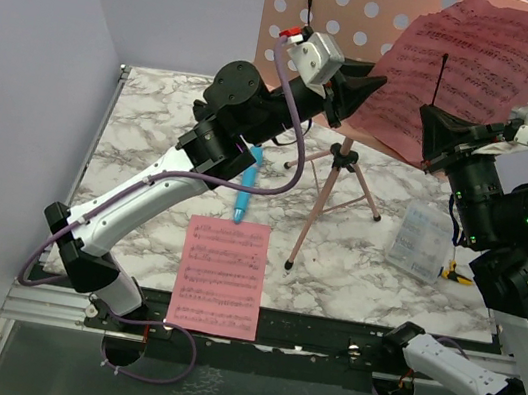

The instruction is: Set up the instrument practice props

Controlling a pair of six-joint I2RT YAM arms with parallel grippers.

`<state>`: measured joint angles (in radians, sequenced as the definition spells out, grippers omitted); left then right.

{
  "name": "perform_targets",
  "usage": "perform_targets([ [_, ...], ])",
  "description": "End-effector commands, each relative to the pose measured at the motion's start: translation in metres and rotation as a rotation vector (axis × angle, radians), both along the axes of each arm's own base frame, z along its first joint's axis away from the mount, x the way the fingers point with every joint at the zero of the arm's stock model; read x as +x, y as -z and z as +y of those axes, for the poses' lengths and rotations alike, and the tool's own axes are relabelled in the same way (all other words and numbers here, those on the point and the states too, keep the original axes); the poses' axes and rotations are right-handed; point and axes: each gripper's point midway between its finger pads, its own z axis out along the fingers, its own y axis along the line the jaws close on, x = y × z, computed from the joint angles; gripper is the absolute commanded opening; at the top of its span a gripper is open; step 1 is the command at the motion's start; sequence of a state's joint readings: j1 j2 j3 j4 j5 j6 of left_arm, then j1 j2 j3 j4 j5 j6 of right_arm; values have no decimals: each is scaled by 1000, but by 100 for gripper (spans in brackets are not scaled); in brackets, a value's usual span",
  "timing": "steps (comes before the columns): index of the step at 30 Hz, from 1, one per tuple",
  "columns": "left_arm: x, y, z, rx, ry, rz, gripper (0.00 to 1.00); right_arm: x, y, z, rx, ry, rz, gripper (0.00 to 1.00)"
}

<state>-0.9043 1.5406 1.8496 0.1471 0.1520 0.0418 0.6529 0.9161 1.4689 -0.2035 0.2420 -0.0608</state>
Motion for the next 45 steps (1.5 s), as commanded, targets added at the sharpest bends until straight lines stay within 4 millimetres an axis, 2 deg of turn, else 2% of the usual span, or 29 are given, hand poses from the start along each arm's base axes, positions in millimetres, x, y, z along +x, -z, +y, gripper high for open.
perform_targets([
  [1, -1, -9, 9, -48, -20, -10, 21, -8, -13, 0, 30, -27, -31, 1],
  [7, -1, -13, 8, -93, -7, 4, 0, -10, -15, -1, 33, -29, -36, 1],
  [18, -6, -20, 11, -224, 52, 69, 0, -13, -20, -2, 50, -36, -56, 1],
  [34, -2, -40, 38, -441, 23, 116, 0, -17, -25, 0, 60, -58, -79, 1],
  [39, -4, -37, 31, -461, 67, 137, 0, -16, -25, 0, 60, -56, -81, 1],
  [45, -6, -18, 12, -387, 120, 140, 0, -14, -24, 1, 56, -51, -77, 1],
])
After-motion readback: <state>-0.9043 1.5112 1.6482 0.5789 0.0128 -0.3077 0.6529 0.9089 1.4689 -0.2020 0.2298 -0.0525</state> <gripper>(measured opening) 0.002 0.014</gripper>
